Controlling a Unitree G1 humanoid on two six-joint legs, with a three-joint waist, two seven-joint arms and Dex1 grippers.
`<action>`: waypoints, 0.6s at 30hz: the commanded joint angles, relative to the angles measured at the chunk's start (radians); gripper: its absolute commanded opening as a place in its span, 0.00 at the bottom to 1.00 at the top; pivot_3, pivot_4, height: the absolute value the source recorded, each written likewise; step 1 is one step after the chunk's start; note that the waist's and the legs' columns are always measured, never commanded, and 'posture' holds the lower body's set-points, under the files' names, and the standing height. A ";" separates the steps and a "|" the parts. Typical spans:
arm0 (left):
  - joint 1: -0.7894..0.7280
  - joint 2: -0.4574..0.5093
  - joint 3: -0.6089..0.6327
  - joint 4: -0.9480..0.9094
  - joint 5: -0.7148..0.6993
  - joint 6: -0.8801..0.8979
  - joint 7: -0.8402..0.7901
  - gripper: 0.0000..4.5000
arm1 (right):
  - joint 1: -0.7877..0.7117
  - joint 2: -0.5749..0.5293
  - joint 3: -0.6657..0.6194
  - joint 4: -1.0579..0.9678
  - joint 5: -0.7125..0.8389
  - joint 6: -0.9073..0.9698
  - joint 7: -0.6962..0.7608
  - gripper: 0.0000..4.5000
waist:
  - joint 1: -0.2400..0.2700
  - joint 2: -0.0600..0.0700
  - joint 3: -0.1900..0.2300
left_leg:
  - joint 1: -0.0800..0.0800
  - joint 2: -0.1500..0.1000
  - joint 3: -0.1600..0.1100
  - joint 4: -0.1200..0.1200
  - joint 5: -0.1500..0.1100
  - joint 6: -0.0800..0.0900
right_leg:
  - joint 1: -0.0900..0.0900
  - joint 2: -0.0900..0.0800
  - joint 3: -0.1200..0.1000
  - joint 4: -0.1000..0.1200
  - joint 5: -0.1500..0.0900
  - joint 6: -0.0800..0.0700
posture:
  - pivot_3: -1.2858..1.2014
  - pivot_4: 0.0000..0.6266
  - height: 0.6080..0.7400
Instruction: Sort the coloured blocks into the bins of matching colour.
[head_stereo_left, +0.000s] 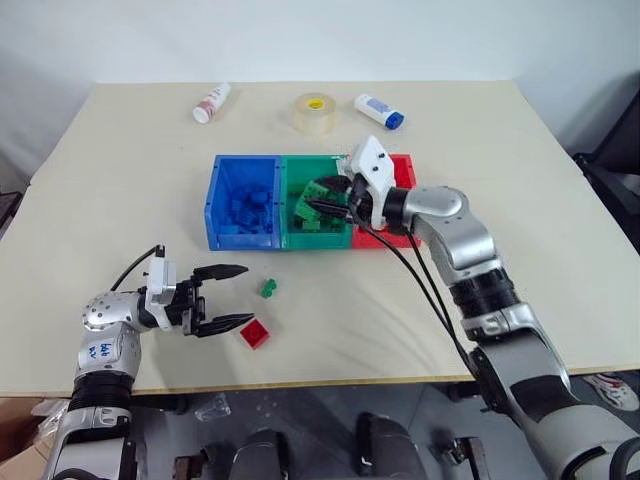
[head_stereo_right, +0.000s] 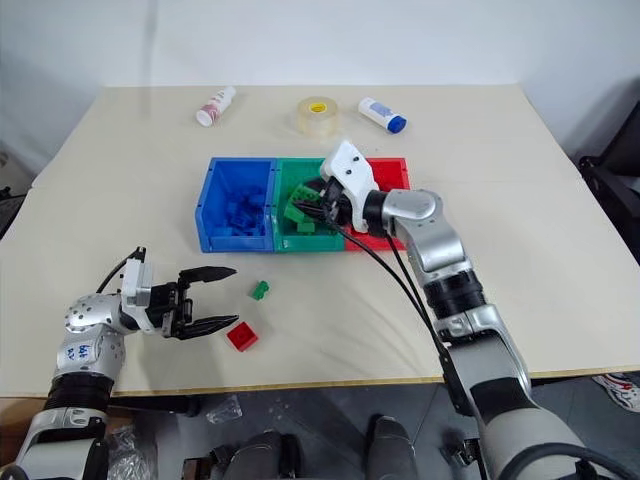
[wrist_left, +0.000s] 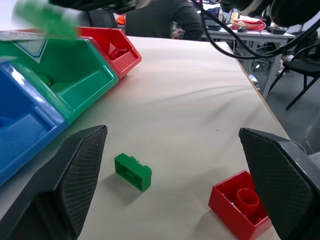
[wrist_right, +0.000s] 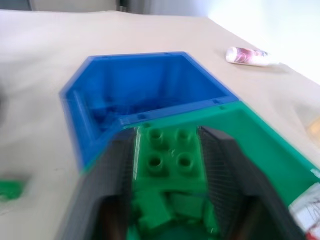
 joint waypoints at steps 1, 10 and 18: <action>-0.001 0.008 0.012 -0.021 -0.008 -0.009 -0.002 1.00 | -0.021 0.010 -0.023 0.006 -0.002 -0.057 0.010 0.76 | -0.002 0.000 0.000 | 0.000 0.000 0.000 0.000 0.000 0.000 | 0.000 0.000 0.000 -0.001 0.000 0.000 | 0.52 0.24 1.00; 0.027 0.020 0.027 -0.040 -0.012 -0.006 0.008 1.00 | 0.169 -0.139 -0.019 -0.288 0.118 0.052 0.258 0.99 | 0.002 0.000 0.000 | 0.000 0.000 0.000 0.000 0.000 0.000 | 0.000 0.000 0.000 0.000 0.000 0.000 | 0.52 0.24 1.00; 0.150 0.076 0.104 -0.147 -0.028 0.004 0.070 1.00 | 0.431 -0.396 -0.044 -0.479 0.227 0.092 0.527 0.99 | -0.001 0.000 0.000 | 0.000 0.001 -0.001 0.000 0.000 0.000 | 0.000 0.000 0.000 -0.002 0.000 0.000 | 0.52 0.24 1.00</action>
